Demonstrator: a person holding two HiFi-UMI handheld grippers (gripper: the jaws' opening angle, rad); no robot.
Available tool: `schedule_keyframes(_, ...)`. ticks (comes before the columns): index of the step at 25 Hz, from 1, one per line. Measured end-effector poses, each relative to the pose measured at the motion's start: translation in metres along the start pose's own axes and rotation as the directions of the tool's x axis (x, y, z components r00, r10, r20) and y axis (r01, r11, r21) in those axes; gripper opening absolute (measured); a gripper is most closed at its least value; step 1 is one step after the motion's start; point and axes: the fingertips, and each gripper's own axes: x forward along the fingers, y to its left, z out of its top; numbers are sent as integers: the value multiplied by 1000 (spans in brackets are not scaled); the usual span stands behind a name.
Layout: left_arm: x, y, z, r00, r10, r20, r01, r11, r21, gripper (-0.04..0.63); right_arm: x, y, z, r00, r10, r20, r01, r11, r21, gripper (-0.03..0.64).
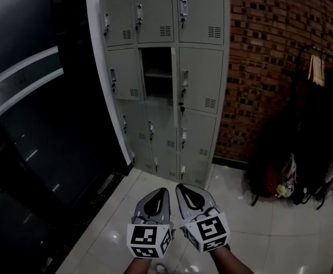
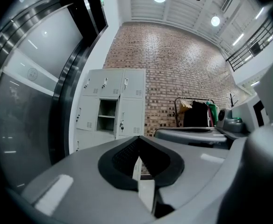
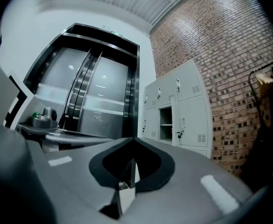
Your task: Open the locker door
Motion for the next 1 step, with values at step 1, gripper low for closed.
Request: schedule_keyframes(1,1,-2,-1,1000,-1,-2,1,1000,0,6,-1,-2,0,1000,-1,-1,1,1000,1,0)
